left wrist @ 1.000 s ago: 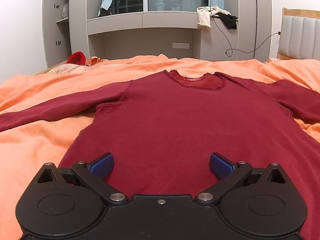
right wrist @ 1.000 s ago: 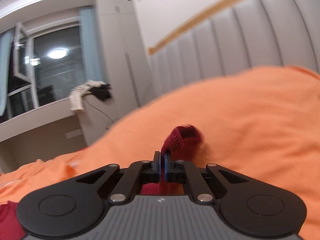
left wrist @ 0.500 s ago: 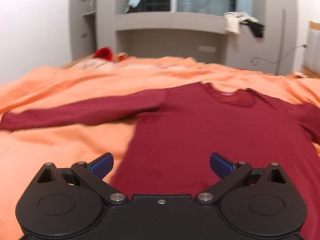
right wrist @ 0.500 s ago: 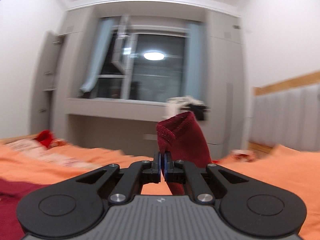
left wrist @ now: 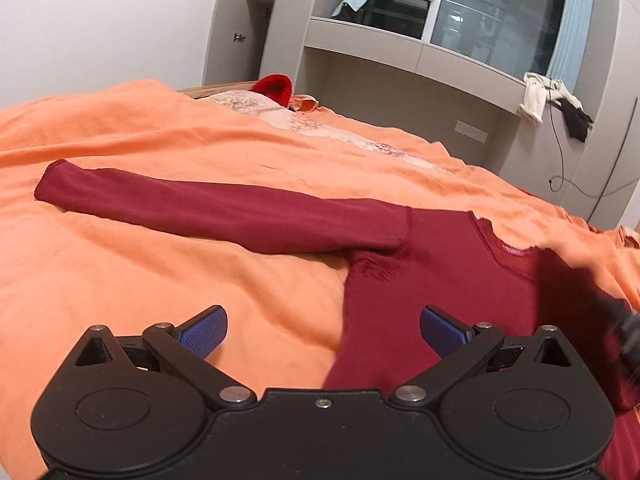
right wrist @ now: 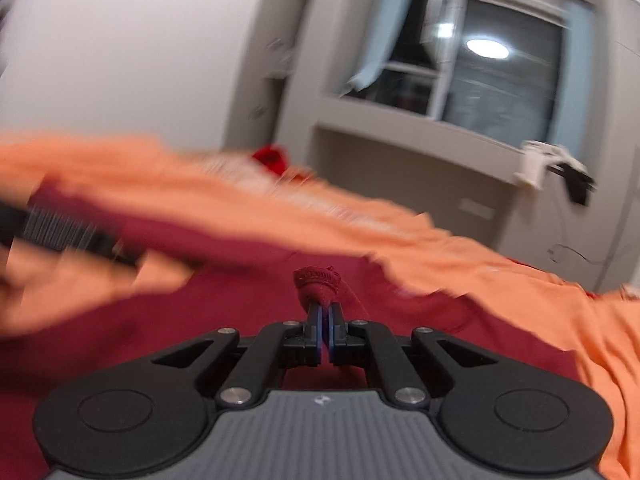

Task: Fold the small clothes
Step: 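Lift the cuff with the right gripper and fold the sleeve across the shirt body, then open the right gripper to release the sleeve onto the shirt body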

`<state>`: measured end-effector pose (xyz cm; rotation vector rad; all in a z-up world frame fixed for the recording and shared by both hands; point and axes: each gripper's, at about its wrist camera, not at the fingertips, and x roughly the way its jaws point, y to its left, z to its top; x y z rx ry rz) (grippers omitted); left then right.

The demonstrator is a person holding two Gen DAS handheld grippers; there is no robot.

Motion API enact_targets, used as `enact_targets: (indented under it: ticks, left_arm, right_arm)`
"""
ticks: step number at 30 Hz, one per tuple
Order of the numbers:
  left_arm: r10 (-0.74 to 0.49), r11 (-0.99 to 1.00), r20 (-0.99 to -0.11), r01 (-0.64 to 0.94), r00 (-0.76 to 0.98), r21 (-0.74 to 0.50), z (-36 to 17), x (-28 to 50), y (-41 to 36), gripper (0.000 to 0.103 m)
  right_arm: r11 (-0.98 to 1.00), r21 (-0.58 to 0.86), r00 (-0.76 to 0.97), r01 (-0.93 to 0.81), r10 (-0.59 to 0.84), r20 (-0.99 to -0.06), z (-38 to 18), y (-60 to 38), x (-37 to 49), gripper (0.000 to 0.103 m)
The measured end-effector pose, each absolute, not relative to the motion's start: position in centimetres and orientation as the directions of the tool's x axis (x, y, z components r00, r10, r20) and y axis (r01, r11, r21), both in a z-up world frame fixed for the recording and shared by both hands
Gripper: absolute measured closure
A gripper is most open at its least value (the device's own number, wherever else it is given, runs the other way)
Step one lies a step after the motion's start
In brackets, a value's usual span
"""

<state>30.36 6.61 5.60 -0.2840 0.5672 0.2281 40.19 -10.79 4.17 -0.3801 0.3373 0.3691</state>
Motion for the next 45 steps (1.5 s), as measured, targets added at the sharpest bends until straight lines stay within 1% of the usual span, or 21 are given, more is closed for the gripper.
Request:
enact_targets:
  ticks: [5,6,7,8,9,10,12,13,15,18,21,24,27,30,32,34,37,40,45]
  left_arm:
    - [0.115,0.931,-0.549,-0.283,0.828,-0.231,5.7,30.3,7.0,0.001]
    - [0.109,0.932,-0.546,-0.277,0.831,-0.236,5.7,30.3,7.0,0.001]
    - [0.1,0.932,-0.542,-0.269,0.834,-0.241,5.6,30.3,7.0,0.001]
    - [0.093,0.933,-0.539,-0.262,0.837,-0.246,5.6,30.3,6.9,0.001]
    - [0.082,0.934,-0.538,-0.253,0.839,-0.252,5.5,30.3,6.8,0.001]
    - [0.075,0.935,-0.538,-0.246,0.84,-0.254,5.3,30.3,6.7,0.001]
    - [0.057,0.938,-0.537,-0.229,0.842,-0.26,5.1,30.4,6.4,0.001]
    - [0.048,0.939,-0.536,-0.22,0.843,-0.263,5.0,30.5,6.2,0.001]
    - [0.017,0.945,-0.527,-0.187,0.849,-0.27,4.8,30.6,5.7,0.001]
    - [-0.052,0.951,-0.495,-0.108,0.867,-0.289,4.6,30.8,4.6,0.001]
    - [-0.085,0.963,-0.471,-0.049,0.878,-0.265,4.5,30.8,3.1,0.001]
    - [-0.103,0.966,-0.457,-0.022,0.883,-0.259,4.4,31.1,1.9,0.001]
    - [-0.127,0.949,-0.43,-0.016,0.894,-0.315,4.3,31.6,0.9,0.001]
    - [-0.118,0.948,-0.46,-0.037,0.88,-0.315,3.9,32.8,-0.5,0.001]
    - [-0.117,0.948,-0.482,-0.048,0.869,-0.316,3.3,33.5,-1.2,0.001]
    - [-0.117,0.95,-0.521,-0.057,0.846,-0.307,2.7,34.2,-1.9,0.001]
    - [-0.117,0.965,-0.558,-0.038,0.821,-0.259,1.8,34.3,-2.9,0.001]
    - [-0.05,0.989,-0.609,-0.044,0.791,-0.139,1.2,34.1,-3.7,0.001]
    - [-0.001,0.998,-0.625,-0.039,0.781,-0.05,0.6,32.6,-3.7,0.001]
  right_arm:
    - [0.758,-0.427,0.845,-0.494,0.3,-0.443,1.9,-7.7,38.5,0.099]
    - [0.737,-0.437,0.833,-0.515,0.312,-0.456,1.5,-7.3,38.1,0.095]
    - [0.72,-0.442,0.822,-0.535,0.324,-0.468,1.2,-7.2,37.7,0.094]
    - [0.703,-0.446,0.811,-0.555,0.337,-0.478,0.9,-7.2,37.0,0.09]
    - [0.688,-0.448,0.802,-0.571,0.349,-0.485,0.6,-7.3,36.3,0.081]
    - [0.68,-0.452,0.799,-0.577,0.355,-0.486,0.6,-7.7,35.8,0.075]
    - [0.68,-0.457,0.804,-0.574,0.361,-0.473,0.7,-8.7,34.8,0.054]
    - [0.683,-0.452,0.805,-0.574,0.366,-0.468,0.8,-9.5,34.6,0.05]
    - [0.702,-0.445,0.816,-0.556,0.36,-0.453,1.4,-11.4,34.1,0.033]
    - [0.741,-0.436,0.844,-0.511,0.333,-0.421,2.0,-14.2,33.5,0.022]
    - [0.786,-0.423,0.871,-0.451,0.284,-0.401,2.0,-16.5,33.4,0.014]
    - [0.852,-0.357,0.893,-0.383,0.242,-0.38,1.8,-18.7,33.6,0.009]
    - [0.889,-0.298,0.893,-0.348,0.218,-0.393,1.8,-20.3,33.7,0.005]
    - [0.899,-0.303,0.906,-0.317,0.192,-0.378,1.8,-21.2,33.0,0.001]
    - [0.9,-0.31,0.911,-0.305,0.181,-0.37,1.7,-21.9,32.2,0.0]
    - [0.901,-0.311,0.911,-0.302,0.176,-0.374,1.5,-22.5,32.4,0.0]
    - [0.906,-0.311,0.914,-0.288,0.163,-0.373,1.6,-23.3,32.3,0.0]
    - [0.917,-0.298,0.919,-0.264,0.146,-0.365,1.9,-24.3,32.3,0.0]
    - [0.939,-0.254,0.919,-0.23,0.124,-0.375,1.9,-25.8,32.4,0.0]
